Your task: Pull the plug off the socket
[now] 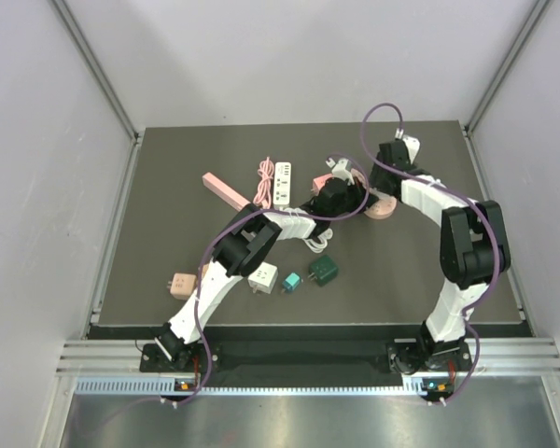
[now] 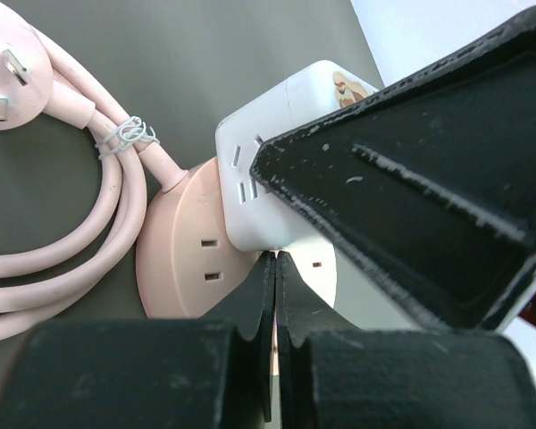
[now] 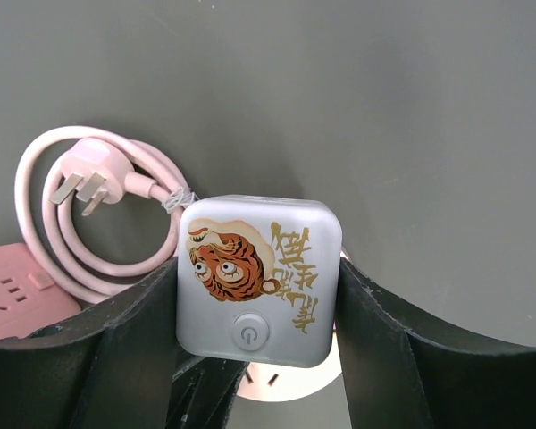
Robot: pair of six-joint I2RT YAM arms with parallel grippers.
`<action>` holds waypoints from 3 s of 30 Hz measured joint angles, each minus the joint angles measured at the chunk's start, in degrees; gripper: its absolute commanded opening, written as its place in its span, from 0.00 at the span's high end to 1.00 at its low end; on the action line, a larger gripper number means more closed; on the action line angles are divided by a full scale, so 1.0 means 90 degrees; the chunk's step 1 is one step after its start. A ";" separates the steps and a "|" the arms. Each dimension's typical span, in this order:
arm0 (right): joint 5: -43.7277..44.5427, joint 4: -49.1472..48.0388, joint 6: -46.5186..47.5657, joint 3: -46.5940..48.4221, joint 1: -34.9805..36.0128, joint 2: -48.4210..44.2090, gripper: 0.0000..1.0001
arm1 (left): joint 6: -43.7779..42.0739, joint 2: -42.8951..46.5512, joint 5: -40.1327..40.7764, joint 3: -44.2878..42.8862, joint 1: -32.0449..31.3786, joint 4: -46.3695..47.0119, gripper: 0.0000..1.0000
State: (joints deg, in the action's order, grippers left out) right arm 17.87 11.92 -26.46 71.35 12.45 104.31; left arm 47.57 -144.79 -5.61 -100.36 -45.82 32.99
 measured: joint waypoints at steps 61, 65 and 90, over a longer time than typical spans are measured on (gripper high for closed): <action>-0.1294 0.0160 -0.0515 -0.0131 -0.0607 -0.0306 1.00 | -0.0068 0.0017 -0.0104 -0.0138 -0.0039 -0.0182 1.00; -0.1001 0.0318 -0.0386 0.0005 -0.0447 -0.0267 1.00 | -0.0070 0.0017 -0.0107 -0.0141 -0.0034 -0.0199 1.00; -0.1234 0.0277 -0.0355 0.0153 -0.0364 -0.0204 1.00 | -0.0124 0.0017 -0.0090 -0.0308 -0.0002 -0.0466 1.00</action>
State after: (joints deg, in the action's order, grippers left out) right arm 6.76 14.41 -29.65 72.73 9.17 102.48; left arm 46.46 -144.64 -6.42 -103.13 -45.84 28.80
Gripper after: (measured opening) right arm 0.600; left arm 0.010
